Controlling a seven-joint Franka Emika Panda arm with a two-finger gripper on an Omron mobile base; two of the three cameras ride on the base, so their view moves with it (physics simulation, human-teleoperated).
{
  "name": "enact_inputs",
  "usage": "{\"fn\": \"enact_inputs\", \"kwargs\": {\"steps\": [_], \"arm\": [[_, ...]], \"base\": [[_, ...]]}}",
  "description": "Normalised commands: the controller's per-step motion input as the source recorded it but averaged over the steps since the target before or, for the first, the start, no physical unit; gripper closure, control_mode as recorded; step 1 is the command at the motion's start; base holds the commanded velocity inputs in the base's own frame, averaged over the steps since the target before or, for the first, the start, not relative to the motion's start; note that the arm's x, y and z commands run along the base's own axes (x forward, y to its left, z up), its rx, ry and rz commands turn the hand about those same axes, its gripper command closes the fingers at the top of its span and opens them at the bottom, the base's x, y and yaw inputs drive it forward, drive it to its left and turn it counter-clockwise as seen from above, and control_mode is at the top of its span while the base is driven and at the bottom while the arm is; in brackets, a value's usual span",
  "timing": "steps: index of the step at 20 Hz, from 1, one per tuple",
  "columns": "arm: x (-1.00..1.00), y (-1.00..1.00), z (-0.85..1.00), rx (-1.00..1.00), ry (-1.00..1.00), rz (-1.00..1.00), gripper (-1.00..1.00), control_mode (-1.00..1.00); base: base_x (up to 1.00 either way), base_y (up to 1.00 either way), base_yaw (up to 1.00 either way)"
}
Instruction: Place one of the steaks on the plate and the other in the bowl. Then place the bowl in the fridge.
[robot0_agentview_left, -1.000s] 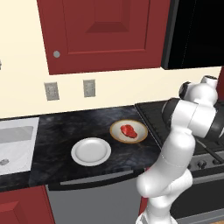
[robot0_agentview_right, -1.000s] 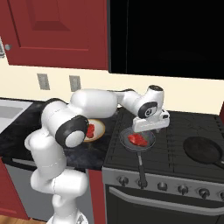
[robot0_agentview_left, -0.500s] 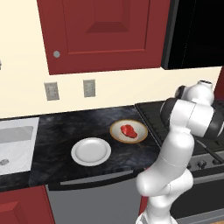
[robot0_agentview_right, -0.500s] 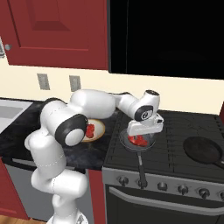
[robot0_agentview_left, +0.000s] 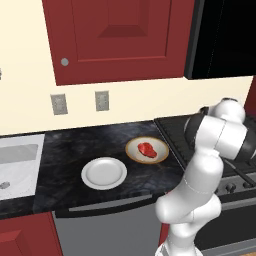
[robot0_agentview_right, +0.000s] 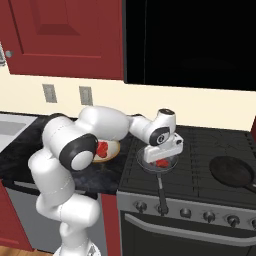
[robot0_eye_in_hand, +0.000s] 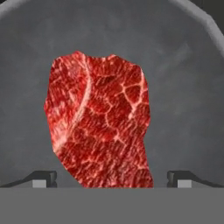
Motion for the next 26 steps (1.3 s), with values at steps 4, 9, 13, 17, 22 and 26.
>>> {"fn": "enact_inputs", "kwargs": {"steps": [4, 9, 13, 17, 22, 26], "arm": [[0.00, 0.05, -0.01, -0.03, 0.00, 0.12, -1.00, -1.00], [0.00, 0.00, -0.09, -0.04, 0.01, 0.12, -1.00, -1.00], [0.15, -0.02, 0.00, -0.02, 0.06, 0.04, -1.00, -1.00], [0.22, -0.08, -0.02, 0.00, 0.12, 0.00, -1.00, -1.00], [0.19, -0.09, -0.10, 0.00, 0.09, 0.00, -1.00, -1.00], [-0.03, -0.03, -0.05, 0.00, 0.00, 0.02, -1.00, -1.00]], "base": [[0.00, 0.00, 0.00], [0.00, 0.00, 0.00], [0.00, 0.00, 0.00], [0.00, 0.00, 0.00], [0.00, 0.00, 0.00], [0.00, 0.00, 0.00]]}}
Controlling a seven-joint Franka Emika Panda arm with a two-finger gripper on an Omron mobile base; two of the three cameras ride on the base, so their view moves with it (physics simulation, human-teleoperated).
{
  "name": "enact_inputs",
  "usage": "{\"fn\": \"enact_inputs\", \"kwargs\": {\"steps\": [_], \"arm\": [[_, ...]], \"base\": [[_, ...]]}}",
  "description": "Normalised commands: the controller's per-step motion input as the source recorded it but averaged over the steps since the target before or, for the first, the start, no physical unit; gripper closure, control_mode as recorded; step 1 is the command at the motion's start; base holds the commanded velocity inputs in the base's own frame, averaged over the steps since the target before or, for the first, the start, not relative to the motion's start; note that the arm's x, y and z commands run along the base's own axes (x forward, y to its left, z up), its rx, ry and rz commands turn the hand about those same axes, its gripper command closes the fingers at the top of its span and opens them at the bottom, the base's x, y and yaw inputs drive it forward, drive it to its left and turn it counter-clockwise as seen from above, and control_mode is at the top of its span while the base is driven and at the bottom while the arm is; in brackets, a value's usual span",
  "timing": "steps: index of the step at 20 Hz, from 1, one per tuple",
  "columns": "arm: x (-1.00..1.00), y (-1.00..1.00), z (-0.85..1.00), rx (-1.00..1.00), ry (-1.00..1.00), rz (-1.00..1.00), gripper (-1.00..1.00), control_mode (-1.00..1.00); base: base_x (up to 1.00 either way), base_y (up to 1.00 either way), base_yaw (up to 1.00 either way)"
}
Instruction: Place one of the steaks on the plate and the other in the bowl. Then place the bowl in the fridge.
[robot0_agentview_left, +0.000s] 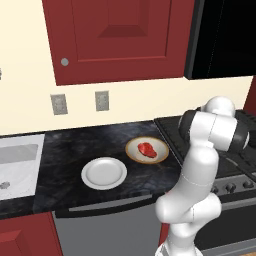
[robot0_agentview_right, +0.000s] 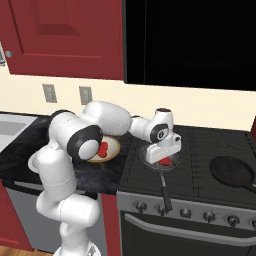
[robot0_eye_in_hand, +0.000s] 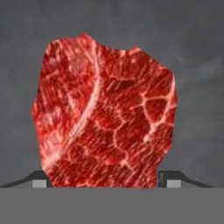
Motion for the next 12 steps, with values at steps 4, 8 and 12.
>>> {"fn": "enact_inputs", "kwargs": {"steps": [4, 8, 12], "arm": [[-0.10, 0.04, -0.01, 0.00, 0.00, 0.00, 1.00, -1.00], [-0.19, 0.08, 0.00, 0.00, -0.09, 0.00, 1.00, -1.00], [-0.23, 0.09, 0.00, 0.00, -0.18, 0.00, 1.00, -1.00]], "base": [[0.00, 0.00, 0.00], [0.00, 0.00, 0.00], [0.00, 0.00, 0.00]]}}
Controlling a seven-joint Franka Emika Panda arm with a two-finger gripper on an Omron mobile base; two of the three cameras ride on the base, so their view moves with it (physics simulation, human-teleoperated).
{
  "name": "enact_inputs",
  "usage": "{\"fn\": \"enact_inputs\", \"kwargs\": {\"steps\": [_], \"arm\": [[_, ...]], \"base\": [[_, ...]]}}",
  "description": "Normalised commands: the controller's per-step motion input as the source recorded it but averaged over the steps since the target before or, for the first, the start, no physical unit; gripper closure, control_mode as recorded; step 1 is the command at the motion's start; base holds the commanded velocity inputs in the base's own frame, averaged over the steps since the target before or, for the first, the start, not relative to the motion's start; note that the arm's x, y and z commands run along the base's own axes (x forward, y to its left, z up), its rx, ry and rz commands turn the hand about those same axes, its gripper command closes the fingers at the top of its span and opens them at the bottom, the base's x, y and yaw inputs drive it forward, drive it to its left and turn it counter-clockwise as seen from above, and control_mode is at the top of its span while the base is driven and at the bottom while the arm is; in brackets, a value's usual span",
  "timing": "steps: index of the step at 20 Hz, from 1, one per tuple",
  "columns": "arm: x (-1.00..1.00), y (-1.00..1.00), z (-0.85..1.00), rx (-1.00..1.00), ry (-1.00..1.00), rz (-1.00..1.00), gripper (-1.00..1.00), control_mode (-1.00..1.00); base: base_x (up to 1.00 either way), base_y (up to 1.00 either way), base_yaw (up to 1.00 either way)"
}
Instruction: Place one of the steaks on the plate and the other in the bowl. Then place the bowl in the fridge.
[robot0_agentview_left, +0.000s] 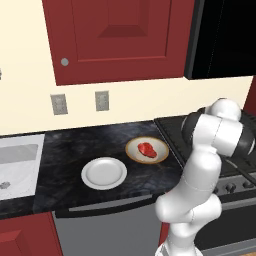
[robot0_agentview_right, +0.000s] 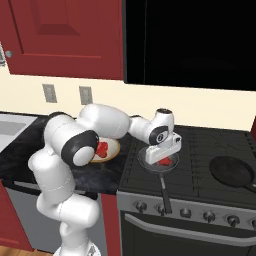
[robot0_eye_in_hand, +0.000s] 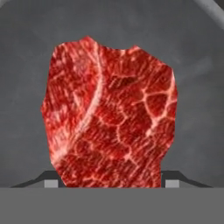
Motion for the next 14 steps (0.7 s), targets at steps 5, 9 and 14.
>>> {"fn": "enact_inputs", "kwargs": {"steps": [5, 9, 14], "arm": [[-0.43, 0.01, 0.21, 0.00, -0.24, 0.00, 1.00, -1.00], [-0.55, 0.08, 0.74, 0.00, -0.12, 0.00, 1.00, -1.00], [-0.76, 0.52, 0.73, 0.00, -0.07, 0.00, 1.00, -1.00]], "base": [[0.00, 0.00, 0.00], [0.00, 0.00, 0.00], [0.00, 0.00, 0.00]]}}
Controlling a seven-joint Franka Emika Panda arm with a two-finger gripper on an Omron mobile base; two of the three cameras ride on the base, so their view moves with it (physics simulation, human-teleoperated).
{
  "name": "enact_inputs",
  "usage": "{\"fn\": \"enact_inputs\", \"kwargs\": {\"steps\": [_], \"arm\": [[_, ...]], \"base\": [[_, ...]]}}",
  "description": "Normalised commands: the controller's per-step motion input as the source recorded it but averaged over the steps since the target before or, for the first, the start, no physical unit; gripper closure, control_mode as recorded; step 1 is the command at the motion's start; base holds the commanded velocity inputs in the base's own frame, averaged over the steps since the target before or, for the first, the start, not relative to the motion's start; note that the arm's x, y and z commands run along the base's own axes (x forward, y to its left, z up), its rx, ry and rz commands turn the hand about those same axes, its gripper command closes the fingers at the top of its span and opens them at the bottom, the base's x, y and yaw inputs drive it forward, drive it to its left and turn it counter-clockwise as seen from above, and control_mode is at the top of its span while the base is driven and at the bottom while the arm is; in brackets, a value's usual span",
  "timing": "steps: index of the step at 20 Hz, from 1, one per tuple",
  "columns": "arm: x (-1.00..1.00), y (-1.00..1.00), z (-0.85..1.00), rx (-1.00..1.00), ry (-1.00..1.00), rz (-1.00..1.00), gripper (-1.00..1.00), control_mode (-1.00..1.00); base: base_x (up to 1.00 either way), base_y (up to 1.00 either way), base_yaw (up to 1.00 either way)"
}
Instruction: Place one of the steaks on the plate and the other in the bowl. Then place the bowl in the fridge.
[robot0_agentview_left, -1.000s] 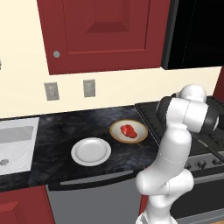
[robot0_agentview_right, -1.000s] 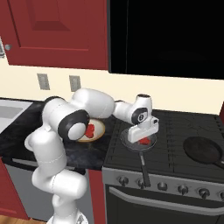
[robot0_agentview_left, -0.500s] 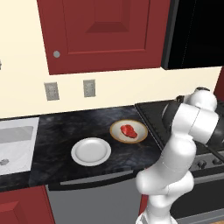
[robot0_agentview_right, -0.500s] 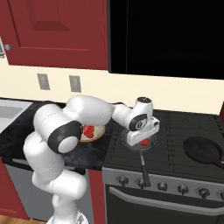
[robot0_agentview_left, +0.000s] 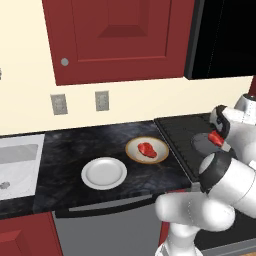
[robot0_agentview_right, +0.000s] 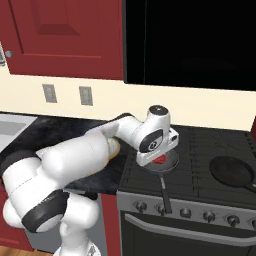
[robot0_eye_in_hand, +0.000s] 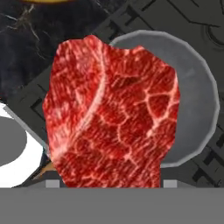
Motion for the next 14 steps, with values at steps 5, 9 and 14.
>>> {"fn": "enact_inputs", "kwargs": {"steps": [5, 9, 14], "arm": [[-0.79, 1.00, 0.43, 0.00, -0.05, 0.00, 1.00, -1.00], [-0.81, 1.00, 0.30, 0.00, -0.02, -0.02, 1.00, -1.00], [-0.69, 1.00, 0.28, 0.00, -0.03, -0.02, 1.00, -1.00]], "base": [[0.00, 0.00, 0.00], [0.00, 0.00, 0.00], [0.00, 0.00, 0.00]]}}
